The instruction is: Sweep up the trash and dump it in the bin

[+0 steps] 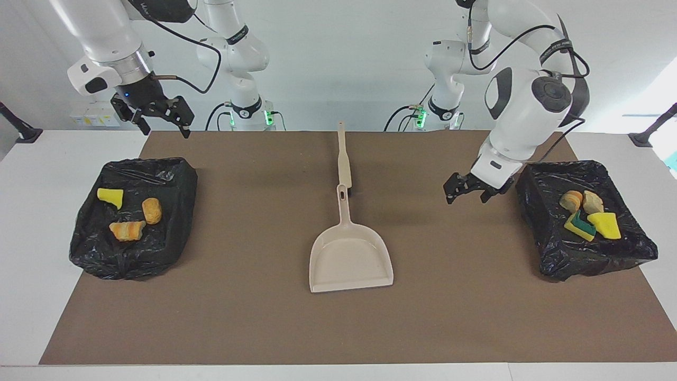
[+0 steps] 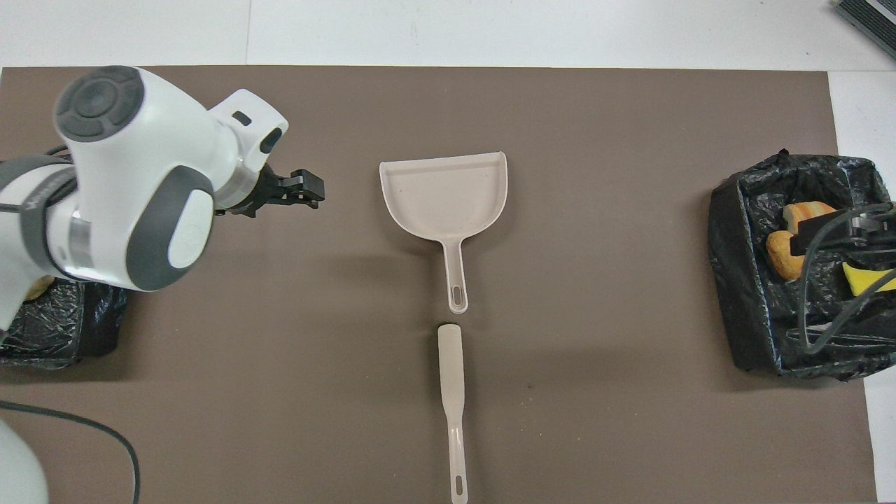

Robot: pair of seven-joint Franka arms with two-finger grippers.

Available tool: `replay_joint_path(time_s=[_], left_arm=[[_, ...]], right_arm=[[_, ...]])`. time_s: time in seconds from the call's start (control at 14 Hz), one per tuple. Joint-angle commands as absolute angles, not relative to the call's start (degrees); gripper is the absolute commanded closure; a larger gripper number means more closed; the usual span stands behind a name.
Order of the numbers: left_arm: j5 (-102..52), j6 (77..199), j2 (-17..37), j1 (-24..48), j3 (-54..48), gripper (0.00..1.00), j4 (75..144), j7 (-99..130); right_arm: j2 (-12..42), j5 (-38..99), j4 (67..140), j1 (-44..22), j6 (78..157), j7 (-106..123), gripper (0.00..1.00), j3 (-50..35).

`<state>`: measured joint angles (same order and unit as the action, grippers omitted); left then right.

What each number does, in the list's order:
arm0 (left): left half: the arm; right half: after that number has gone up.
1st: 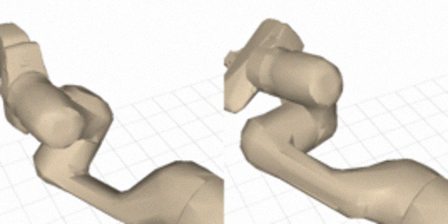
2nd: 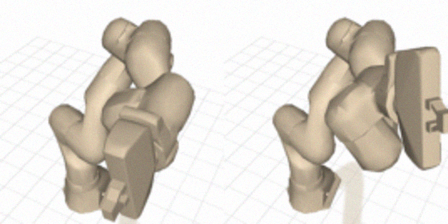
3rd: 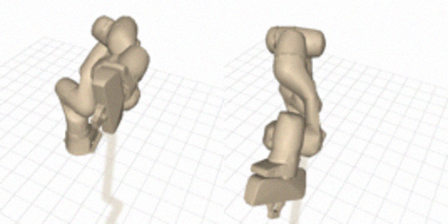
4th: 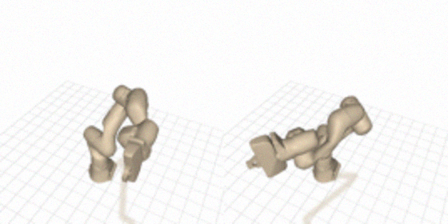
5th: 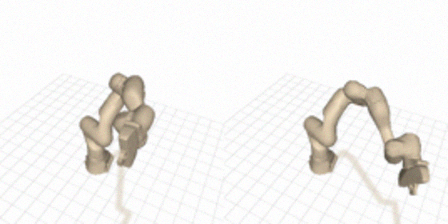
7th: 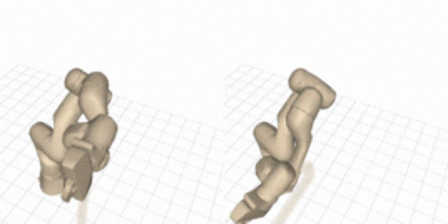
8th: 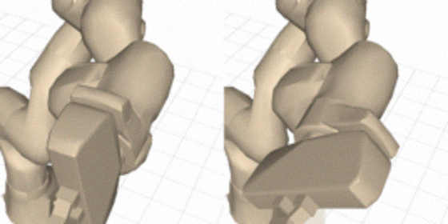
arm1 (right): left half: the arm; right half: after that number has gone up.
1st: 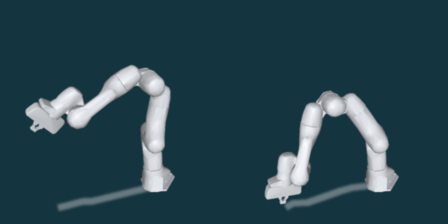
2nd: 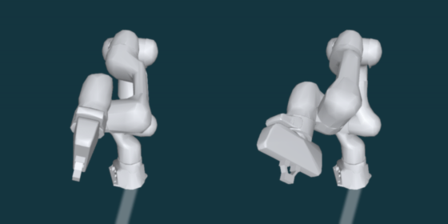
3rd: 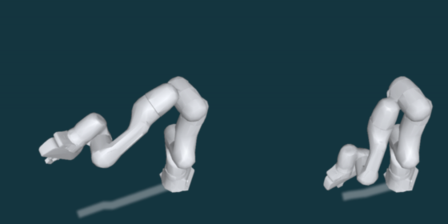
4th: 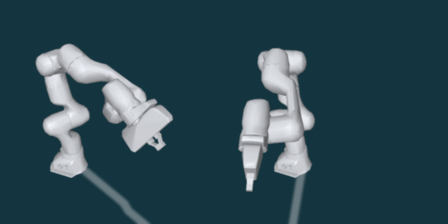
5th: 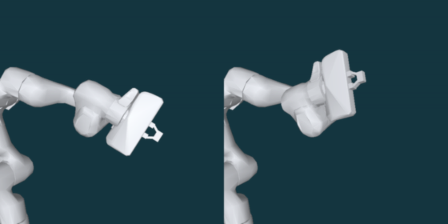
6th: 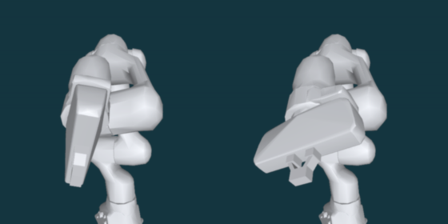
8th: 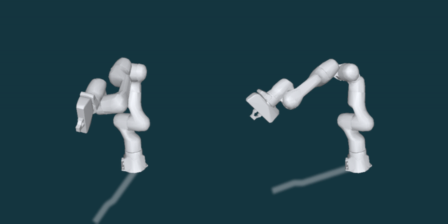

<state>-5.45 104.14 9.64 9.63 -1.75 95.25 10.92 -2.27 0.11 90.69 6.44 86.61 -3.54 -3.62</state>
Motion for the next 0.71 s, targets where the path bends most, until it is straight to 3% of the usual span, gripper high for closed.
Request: replay_joint_path(time_s=[0.0,0.64], left_arm=[[-0.9,100.4,6.2,7.0,-2.3,0.00,96.2,8.7],[2.1,93.1,-0.3,4.3,-1.9,0.00,94.6,7.3]], right_arm=[[-3.4,0.8,92.0,6.9,87.0,-3.7,0.00,-3.8],[-3.4,0.9,92.0,6.8,86.9,-3.7,0.00,-3.8]])
